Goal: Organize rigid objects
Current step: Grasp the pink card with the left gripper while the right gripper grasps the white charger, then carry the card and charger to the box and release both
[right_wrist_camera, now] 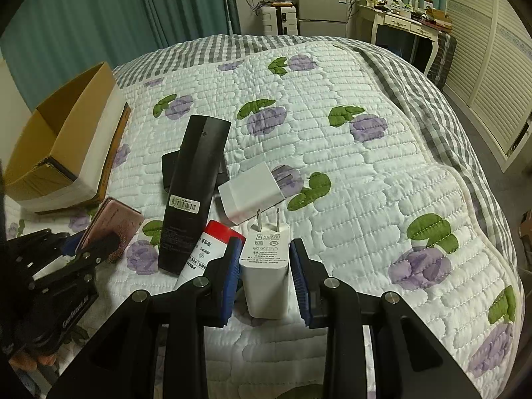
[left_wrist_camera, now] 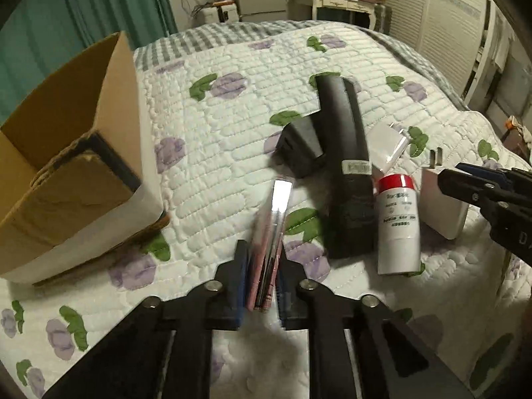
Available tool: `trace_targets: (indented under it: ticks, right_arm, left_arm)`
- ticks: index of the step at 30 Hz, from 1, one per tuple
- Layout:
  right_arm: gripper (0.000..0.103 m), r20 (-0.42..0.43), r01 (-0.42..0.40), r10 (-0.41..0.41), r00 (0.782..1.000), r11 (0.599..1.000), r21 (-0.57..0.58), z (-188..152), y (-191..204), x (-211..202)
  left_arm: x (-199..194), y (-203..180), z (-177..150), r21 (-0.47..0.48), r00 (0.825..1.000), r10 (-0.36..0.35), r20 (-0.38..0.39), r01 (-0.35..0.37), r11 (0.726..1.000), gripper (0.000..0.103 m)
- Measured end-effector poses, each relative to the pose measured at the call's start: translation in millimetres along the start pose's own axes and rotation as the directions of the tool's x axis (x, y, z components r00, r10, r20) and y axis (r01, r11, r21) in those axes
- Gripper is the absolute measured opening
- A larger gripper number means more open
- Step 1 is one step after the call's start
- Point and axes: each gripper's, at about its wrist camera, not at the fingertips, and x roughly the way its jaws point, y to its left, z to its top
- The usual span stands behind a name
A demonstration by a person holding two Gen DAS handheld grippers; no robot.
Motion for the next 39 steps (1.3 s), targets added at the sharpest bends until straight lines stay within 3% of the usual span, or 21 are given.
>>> trace_targets:
  ticks: [10, 18, 26, 31, 39]
  right_arm:
    - [0.028, 0.058, 0.009, -0.008, 0.998, 1.0, -0.027, 6, 10, -25]
    - [0.028, 0.137, 0.013, 0.0, 0.991, 0.996, -0.091, 38, 47, -80]
    - [0.028, 0.221, -0.032, 0.068, 0.973, 0.986, -0.163, 74, 114, -122]
    - [0.028, 0.237, -0.056, 0.112, 0.965, 0.971, -0.23, 93, 166, -125]
    - [0.028, 0.212, -0.071, 0.142, 0.967, 0.948, -0.31, 112, 232, -90]
  left_arm:
    - [-49, 5, 8, -0.008, 0.993, -0.05, 0.108, 0.051, 0.999, 0.009]
    - [-115, 50, 36, -0.072, 0.975, -0.094, 0.204, 0.111, 0.991, 0.009]
    - [-165, 135, 58, -0.09, 0.961, 0.008, 0.276, 0.017, 0.996, 0.01]
    - [-152, 182, 48, -0.128, 0.965, 0.063, 0.256, -0.03, 0.991, 0.01]
    - [-78, 230, 25, -0.22, 0.989, 0.061, 0.134, -0.03, 0.975, 0.01]
